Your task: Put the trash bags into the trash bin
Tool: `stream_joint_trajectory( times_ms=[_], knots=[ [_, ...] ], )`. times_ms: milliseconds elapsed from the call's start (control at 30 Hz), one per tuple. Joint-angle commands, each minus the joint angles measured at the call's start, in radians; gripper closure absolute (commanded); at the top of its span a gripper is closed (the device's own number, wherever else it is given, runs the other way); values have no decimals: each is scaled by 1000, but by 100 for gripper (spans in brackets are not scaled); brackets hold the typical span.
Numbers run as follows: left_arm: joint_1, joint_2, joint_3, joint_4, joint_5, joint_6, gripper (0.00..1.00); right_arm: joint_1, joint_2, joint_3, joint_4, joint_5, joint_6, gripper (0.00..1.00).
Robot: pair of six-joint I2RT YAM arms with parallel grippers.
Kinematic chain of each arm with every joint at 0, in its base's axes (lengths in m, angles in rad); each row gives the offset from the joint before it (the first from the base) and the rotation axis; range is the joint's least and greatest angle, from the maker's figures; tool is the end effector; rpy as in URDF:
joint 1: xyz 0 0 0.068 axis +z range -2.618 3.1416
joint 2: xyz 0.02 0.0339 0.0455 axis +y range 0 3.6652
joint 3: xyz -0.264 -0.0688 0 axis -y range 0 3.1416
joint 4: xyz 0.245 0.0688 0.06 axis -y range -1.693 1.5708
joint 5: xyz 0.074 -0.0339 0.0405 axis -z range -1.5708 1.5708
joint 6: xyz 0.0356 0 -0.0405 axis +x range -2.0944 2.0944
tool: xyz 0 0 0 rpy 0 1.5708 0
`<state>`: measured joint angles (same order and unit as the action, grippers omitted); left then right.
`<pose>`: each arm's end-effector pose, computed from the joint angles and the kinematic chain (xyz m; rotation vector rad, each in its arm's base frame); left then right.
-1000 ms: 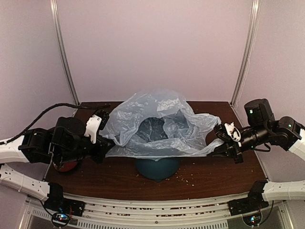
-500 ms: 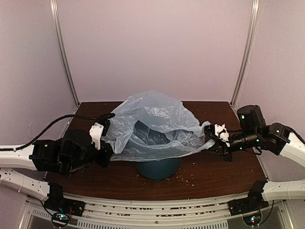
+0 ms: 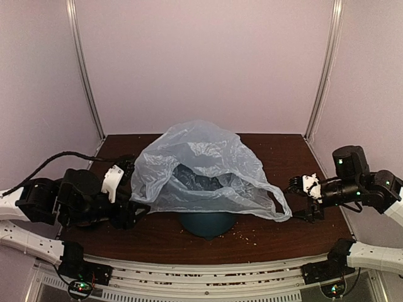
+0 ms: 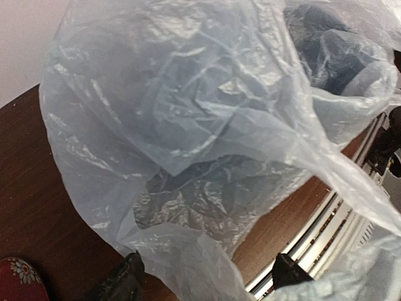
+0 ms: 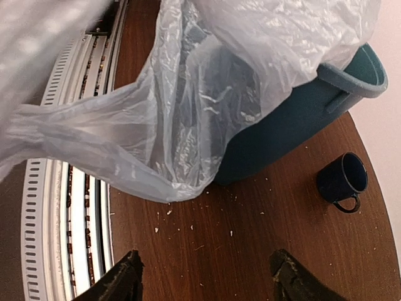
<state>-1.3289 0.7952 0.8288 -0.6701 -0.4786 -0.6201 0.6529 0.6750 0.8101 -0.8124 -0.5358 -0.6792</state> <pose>0.0549 -0.1543 0.3074 0.5034 2.1311 -0.6092 0.0923 0.0935 0.3054 -1.5725 1.5370 0.5847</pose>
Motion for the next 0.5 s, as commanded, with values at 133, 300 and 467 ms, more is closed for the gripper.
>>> stream_joint_trajectory(
  times_ms=[133, 300, 467],
  knots=[
    [-171, 179, 258, -255, 42, 88, 27, -15, 45, 232, -192, -166, -56, 23],
    [-374, 373, 412, -528, -172, -121, 26, -79, 20, 305, -109, -196, 141, 8],
    [-453, 436, 471, -674, -311, -269, 25, -82, 70, 328, -106, -259, 197, 5]
  ],
)
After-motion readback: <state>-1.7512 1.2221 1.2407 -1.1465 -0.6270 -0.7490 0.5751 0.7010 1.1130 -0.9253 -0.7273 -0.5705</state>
